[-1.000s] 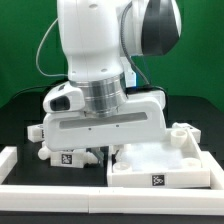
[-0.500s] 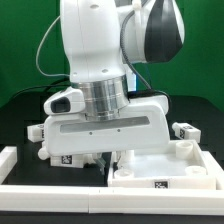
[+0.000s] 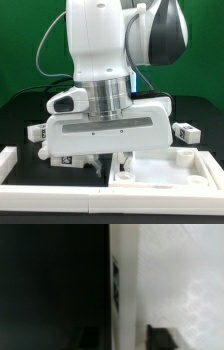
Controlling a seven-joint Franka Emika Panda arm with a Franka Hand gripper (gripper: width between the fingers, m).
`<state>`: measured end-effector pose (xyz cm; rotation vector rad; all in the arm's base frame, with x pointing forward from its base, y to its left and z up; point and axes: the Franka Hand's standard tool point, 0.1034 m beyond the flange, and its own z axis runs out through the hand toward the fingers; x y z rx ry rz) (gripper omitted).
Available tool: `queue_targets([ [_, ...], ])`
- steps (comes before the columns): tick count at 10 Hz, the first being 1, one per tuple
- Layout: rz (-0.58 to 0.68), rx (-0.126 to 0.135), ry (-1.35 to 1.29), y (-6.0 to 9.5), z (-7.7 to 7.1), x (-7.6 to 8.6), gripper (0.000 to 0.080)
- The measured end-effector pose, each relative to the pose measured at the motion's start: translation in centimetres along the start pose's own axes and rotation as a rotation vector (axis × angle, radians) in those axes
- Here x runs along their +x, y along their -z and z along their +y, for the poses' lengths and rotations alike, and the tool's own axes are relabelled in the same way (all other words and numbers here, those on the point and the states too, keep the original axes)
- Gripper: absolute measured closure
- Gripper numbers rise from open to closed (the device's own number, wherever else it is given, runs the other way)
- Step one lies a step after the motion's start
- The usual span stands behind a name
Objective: Assemble one leg
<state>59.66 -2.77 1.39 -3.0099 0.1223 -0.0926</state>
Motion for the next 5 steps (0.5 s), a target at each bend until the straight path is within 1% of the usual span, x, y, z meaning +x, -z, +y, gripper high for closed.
queue_targets([
  [1,0.0,0.0,0.0,0.0,0.0,0.0,0.0522],
  [2,-0.015,0.005,-0.011,0.2,-0.3,-0.2,0.0321],
  [3,-0.049,0.017,-0.023,1.6,-1.2,-0.6,0.0206],
  [4,-0.049,0.018,-0.045,3.2,-2.8,-1.3,0.0206],
  [5,-0.061,0.016,-0.056,4.6,-5.2,-2.9,0.016],
])
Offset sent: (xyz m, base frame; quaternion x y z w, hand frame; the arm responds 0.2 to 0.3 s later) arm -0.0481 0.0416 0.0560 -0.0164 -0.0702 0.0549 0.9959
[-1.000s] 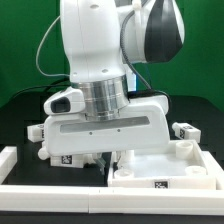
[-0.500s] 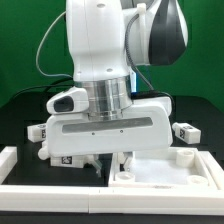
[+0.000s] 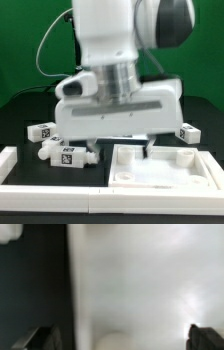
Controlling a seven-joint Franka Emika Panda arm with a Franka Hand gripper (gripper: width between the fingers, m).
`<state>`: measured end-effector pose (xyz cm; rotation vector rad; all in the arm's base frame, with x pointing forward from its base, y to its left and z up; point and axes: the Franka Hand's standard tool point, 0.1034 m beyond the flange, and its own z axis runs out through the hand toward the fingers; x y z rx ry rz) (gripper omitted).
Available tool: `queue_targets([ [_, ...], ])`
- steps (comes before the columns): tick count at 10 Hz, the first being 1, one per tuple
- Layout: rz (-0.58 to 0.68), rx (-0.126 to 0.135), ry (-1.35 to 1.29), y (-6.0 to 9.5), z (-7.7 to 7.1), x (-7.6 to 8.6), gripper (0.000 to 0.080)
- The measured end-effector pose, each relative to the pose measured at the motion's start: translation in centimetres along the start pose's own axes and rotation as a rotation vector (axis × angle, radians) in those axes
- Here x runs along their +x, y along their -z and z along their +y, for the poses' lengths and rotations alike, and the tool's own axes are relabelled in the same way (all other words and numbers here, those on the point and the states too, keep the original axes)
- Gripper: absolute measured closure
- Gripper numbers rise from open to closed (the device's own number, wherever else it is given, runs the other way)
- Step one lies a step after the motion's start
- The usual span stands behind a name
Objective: Assemble one leg
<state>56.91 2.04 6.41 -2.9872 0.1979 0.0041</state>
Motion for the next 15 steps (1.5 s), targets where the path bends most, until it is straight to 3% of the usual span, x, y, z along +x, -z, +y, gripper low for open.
queue_targets([
  [2,-0.003,-0.037,-0.067,1.6,-5.2,-2.2,0.0152],
  [4,-0.006,-0.03,-0.041,1.3,-4.4,-2.1,0.0151],
  [6,-0.035,-0.035,-0.045,1.3,-4.8,-2.6,0.0151],
  [7,-0.03,-0.055,-0.037,1.6,-6.4,-3.7,0.0151],
  [9,-0.184,-0.093,-0.042,1.0,-10.2,-8.9,0.0151],
  [10,-0.248,-0.113,-0.057,0.6,-11.0,-10.1,0.0151],
  [13,-0.41,-0.121,-0.064,0.5,-10.3,-9.8,0.0151],
  [15,-0.522,-0.136,-0.052,-0.3,-10.5,-11.0,0.0151],
])
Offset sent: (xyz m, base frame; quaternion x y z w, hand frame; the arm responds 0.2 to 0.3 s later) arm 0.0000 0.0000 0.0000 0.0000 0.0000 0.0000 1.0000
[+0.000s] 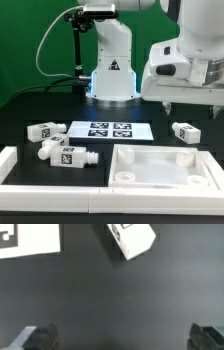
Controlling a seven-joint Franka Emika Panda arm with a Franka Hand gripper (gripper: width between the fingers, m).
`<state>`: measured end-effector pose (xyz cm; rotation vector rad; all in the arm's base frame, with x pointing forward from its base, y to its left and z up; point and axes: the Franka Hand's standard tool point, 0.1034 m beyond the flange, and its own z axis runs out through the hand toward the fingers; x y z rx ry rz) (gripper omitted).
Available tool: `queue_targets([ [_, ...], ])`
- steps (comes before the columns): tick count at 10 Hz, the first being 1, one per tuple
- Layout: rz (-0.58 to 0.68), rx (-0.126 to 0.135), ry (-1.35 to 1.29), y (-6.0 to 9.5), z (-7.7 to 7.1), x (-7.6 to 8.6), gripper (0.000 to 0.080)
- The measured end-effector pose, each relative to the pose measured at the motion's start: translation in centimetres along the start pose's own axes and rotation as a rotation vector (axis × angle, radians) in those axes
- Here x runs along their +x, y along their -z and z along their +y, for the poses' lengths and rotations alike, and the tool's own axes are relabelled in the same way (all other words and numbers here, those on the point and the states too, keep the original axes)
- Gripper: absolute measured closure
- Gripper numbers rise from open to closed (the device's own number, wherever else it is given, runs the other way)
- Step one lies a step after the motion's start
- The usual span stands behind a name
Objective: Assemble one leg
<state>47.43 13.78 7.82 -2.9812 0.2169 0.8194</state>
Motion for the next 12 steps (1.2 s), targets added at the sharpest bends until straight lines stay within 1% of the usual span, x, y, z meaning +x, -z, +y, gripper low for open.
queue_targets([
  [1,-0.02,-0.02,0.054,-1.1,-1.3,-1.1,0.0151],
  [2,-0.032,-0.064,0.125,-1.7,-2.7,-2.3,0.0151],
  [3,-0.075,-0.068,0.174,-2.2,-3.1,-3.0,0.0151],
  [4,-0.137,-0.076,0.165,-2.3,-2.6,-3.1,0.0151],
  [6,-0.281,-0.095,0.16,-2.7,-2.5,-3.0,0.0151],
  [7,-0.341,-0.107,0.159,-3.3,-2.3,-3.2,0.0151],
  [8,-0.433,-0.124,0.158,-4.7,-2.1,-3.6,0.0151],
  [9,-0.493,-0.132,0.156,-5.9,-2.0,-3.4,0.0151],
  [10,-0.481,-0.126,0.157,-5.9,-2.2,-2.7,0.0151],
  [11,-0.476,-0.126,0.158,-5.8,-2.2,-2.8,0.0151],
  [12,-0.475,-0.125,0.157,-6.0,-2.2,-2.7,0.0151],
])
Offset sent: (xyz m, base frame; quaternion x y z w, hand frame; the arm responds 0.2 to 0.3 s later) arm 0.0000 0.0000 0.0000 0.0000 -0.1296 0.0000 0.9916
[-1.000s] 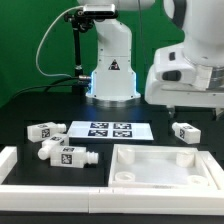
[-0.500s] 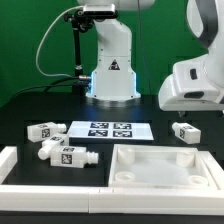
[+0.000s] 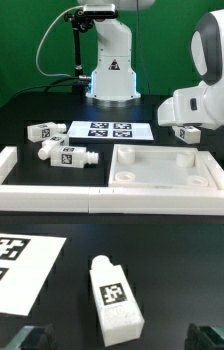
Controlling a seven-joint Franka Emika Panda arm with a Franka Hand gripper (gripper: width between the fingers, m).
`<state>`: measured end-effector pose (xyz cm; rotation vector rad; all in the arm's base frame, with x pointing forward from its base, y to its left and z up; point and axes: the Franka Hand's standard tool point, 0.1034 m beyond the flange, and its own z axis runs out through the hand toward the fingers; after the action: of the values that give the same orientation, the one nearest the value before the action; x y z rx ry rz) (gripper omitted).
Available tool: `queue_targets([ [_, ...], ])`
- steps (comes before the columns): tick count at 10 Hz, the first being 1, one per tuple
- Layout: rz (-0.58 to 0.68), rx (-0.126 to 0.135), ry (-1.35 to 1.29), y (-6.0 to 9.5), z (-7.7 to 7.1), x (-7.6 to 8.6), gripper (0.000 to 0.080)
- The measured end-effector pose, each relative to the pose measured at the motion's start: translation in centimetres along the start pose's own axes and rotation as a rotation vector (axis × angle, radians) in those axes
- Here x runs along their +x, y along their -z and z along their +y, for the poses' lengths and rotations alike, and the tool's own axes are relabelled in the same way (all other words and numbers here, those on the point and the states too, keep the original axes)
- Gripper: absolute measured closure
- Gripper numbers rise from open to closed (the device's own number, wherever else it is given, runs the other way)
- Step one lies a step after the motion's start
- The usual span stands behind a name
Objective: Assemble one leg
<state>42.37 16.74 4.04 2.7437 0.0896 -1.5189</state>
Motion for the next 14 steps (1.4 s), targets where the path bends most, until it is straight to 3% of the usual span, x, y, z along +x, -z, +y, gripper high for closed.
queue_targets([
  [3,0.022,-0.01,-0.001,-3.1,-0.1,0.5,0.0151],
  [6,0.011,-0.017,0.0,-4.0,-0.3,0.9,0.0151],
  [8,0.011,-0.017,0.0,-4.1,-0.2,0.9,0.0418],
  [9,0.011,-0.017,-0.001,-4.1,-0.2,0.9,0.0514],
  [10,0.01,-0.015,-0.001,-3.9,-0.2,0.9,0.0514],
  [11,0.004,-0.006,-0.005,-2.8,0.2,0.4,0.0514],
  [12,-0.039,0.035,-0.019,-0.4,0.8,-1.0,0.0514],
  [13,-0.034,0.082,-0.033,3.8,1.8,-1.7,0.0514],
  [14,0.028,0.106,-0.036,6.9,2.3,-1.8,0.0514],
])
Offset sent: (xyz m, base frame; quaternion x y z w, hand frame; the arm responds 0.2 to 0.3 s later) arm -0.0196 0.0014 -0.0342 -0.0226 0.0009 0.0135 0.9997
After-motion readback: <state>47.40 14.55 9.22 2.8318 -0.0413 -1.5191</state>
